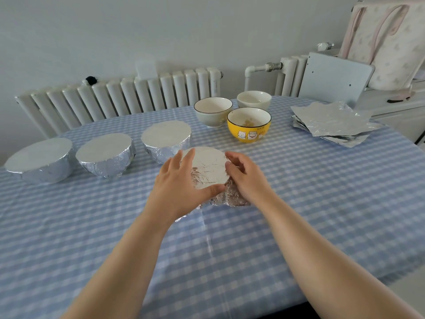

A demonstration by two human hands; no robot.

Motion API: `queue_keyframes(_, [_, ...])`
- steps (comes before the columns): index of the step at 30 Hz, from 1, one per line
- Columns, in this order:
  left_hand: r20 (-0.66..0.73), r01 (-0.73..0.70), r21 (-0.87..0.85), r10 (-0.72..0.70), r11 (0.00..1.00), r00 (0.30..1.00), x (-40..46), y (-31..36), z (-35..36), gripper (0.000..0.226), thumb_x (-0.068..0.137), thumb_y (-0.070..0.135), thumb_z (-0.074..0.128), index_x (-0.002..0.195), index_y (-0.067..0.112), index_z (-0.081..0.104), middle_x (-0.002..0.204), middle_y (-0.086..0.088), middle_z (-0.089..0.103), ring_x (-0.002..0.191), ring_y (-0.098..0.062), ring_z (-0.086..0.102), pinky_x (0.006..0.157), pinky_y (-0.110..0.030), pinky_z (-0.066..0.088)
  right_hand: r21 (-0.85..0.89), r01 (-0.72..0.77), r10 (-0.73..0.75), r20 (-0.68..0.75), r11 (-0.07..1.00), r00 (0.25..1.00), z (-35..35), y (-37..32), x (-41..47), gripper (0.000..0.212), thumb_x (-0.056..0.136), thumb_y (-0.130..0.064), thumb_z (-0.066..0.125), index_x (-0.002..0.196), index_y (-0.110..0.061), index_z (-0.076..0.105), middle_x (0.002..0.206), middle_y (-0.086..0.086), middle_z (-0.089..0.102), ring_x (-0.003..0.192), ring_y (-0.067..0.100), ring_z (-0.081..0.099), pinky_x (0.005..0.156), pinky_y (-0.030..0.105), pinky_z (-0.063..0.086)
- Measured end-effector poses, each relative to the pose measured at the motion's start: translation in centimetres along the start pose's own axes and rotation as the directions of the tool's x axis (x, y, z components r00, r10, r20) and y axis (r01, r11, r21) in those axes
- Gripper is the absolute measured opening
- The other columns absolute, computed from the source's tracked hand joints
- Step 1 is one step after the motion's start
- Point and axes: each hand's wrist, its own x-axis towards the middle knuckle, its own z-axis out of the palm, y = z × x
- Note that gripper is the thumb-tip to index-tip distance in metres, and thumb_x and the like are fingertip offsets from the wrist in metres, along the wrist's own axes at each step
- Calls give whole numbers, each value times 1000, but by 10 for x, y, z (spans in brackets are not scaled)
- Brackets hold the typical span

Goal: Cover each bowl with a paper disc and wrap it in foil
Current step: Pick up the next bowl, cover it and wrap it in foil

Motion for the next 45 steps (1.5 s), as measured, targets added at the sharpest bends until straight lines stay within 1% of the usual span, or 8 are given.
queue_keyframes(3, [-29,-11,-24,10,1000,1000,-5,-1,-5,118,60,83,58,156,30,13,162,6,17,147,-21,13,116,-41,22,17,-38,38,36,999,999,-7,-2,9,31,98,-29,58,127,-22,56,116,-10,65,103,6,64,83,21,51])
queue_keyframes(6, [-11,-5,-49,5,999,1000,-8,-6,-7,122,57,84,56,156,28,13,162,9,18,145,-16,10,115,-39,23,34,-30,29,6,999,1000,-10,-1,8,16,96,-33,60,109,-24,65,98,-3,71,84,12,68,74,30,53])
queue_keyframes(8, [24,6,-61,-4,998,1000,-6,-12,-8,127,52,87,52,157,29,10,163,8,13,145,-13,4,117,-40,20,88,-60,60,4,994,998,-9,0,5,16,98,-34,56,106,-28,68,100,2,73,87,22,69,78,37,56])
queue_keyframes(10, [24,-2,-59,3,998,1000,-5,-15,-6,128,52,88,50,157,28,8,163,8,12,145,-11,2,118,-39,17,234,-159,157,24,959,987,-8,0,0,20,101,-32,53,107,-31,72,102,-2,75,91,18,71,84,40,58])
queue_keyframes(12, [-3,-23,-70,22,997,1000,-5,-16,-2,127,53,86,51,157,27,9,162,8,14,145,-10,2,118,-38,15,343,-214,221,19,915,975,-6,3,-4,21,101,-27,53,106,-32,73,100,-8,76,95,11,71,84,36,59])
queue_keyframes(22, [-82,-59,-215,42,975,996,-5,-22,11,130,51,86,54,157,23,13,162,7,14,148,-14,13,117,-36,20,297,-155,197,-118,942,973,-2,10,-12,15,94,-33,65,92,-19,70,86,-4,73,76,7,69,60,18,51])
queue_keyframes(32, [-108,-86,-221,64,971,992,-3,-27,15,130,53,92,56,156,22,16,161,6,17,147,-15,16,116,-37,22,355,-227,284,-117,907,952,5,12,-3,15,96,-30,62,87,-19,66,86,-1,71,81,15,66,72,35,53])
queue_keyframes(45, [-128,-92,-230,64,969,990,-2,-27,17,129,49,91,52,155,26,18,159,8,19,145,-13,17,114,-35,23,249,-246,266,-50,937,963,4,11,8,13,100,-22,56,87,-20,59,83,-3,63,72,13,57,60,25,43])
